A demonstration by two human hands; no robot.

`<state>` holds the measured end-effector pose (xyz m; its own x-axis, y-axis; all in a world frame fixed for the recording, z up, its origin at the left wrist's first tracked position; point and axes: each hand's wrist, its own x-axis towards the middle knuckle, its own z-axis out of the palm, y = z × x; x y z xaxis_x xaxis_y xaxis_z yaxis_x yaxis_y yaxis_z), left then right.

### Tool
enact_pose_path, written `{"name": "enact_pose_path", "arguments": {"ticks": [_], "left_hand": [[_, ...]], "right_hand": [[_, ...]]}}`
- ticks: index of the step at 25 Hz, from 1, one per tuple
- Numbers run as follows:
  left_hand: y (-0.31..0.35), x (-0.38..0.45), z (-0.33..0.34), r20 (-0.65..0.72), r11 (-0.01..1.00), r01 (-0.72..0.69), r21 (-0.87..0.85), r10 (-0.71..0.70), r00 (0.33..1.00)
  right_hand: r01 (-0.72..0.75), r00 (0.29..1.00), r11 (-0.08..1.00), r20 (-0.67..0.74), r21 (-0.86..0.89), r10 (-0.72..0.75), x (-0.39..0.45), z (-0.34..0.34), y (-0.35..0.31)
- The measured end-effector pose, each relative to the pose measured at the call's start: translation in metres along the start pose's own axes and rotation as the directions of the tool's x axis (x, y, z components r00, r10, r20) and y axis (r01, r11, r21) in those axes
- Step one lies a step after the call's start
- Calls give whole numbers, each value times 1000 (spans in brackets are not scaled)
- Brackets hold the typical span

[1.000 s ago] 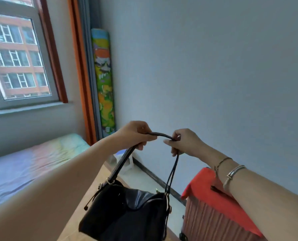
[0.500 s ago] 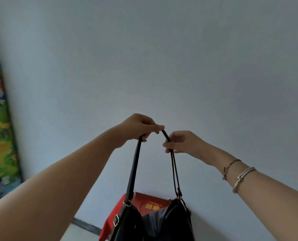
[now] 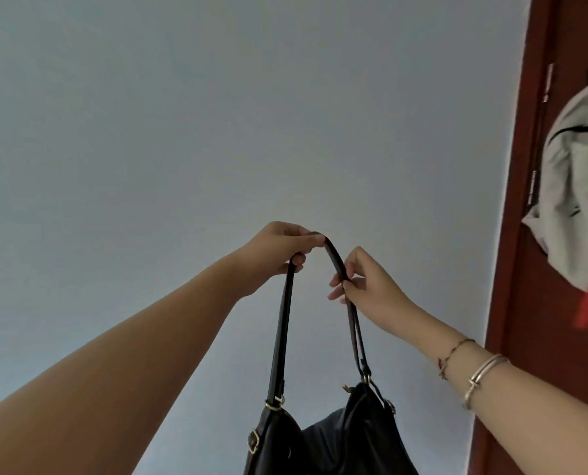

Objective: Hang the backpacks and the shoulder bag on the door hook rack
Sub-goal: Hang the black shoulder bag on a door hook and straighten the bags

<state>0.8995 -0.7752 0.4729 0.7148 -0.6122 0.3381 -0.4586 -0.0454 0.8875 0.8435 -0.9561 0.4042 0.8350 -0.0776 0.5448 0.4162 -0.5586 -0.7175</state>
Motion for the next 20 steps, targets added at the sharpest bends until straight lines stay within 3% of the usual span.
{"name": "enact_pose_path", "arguments": {"ticks": [2, 5, 9, 11, 14, 17, 20], "left_hand": [[1, 50, 32, 110, 999, -37, -35, 40, 993], [6, 117, 72, 218, 977, -119, -178, 157, 963], [23, 197, 126, 440, 929, -311, -199, 368, 819], [34, 231, 161, 514, 903, -410, -125, 413, 752], [42, 263, 219, 554, 837, -524, -159, 515, 654], [68, 282, 275, 511, 717, -650, -251, 668, 541], [130, 294, 325, 468, 648, -671, -359, 747, 471]], "right_hand": [[-14, 977, 994, -214, -111, -10, 7, -51, 26], [-53, 872, 965, -483, -255, -80, 18, -120, 44], [-109, 692, 905, -685, -411, -228, 38, -192, 38], [-141, 585, 856, -740, -497, -333, 47, -229, 29], [-225, 458, 760, -755, -610, -470, 48, -280, 17], [-316, 413, 668, -731, -674, -543, 32, -333, 11], [-377, 382, 619, -724, -689, -574, 1, -395, -2]]}}
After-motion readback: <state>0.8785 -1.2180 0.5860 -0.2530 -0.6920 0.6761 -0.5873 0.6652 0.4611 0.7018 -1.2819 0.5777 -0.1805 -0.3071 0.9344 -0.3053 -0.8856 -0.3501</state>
